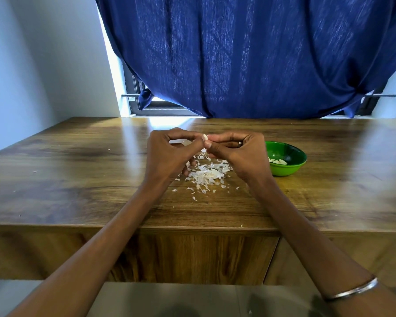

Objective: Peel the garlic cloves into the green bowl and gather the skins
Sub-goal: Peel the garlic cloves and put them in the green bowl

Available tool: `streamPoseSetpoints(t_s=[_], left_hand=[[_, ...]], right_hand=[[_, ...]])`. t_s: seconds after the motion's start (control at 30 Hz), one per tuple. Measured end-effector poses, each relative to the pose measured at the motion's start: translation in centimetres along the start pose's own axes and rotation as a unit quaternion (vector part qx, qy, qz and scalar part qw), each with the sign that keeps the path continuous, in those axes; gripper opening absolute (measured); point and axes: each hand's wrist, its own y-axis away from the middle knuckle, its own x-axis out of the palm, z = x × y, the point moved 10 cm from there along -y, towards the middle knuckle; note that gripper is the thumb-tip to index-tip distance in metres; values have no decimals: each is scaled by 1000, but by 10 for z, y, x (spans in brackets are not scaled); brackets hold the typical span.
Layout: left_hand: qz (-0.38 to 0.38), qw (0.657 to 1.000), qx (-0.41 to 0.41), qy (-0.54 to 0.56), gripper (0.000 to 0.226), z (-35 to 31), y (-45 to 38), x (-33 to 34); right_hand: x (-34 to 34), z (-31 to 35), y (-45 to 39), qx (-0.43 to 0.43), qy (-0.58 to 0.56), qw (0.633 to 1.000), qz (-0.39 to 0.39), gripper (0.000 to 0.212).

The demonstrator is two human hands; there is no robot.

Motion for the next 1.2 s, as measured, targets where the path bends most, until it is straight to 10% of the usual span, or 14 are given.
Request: streamPoseSetpoints(t_s=[1.2], left_hand=[[14, 999, 40, -31, 6, -3, 0, 2]], right_hand=[[-1, 16, 5, -82, 114, 990, -23, 20]])
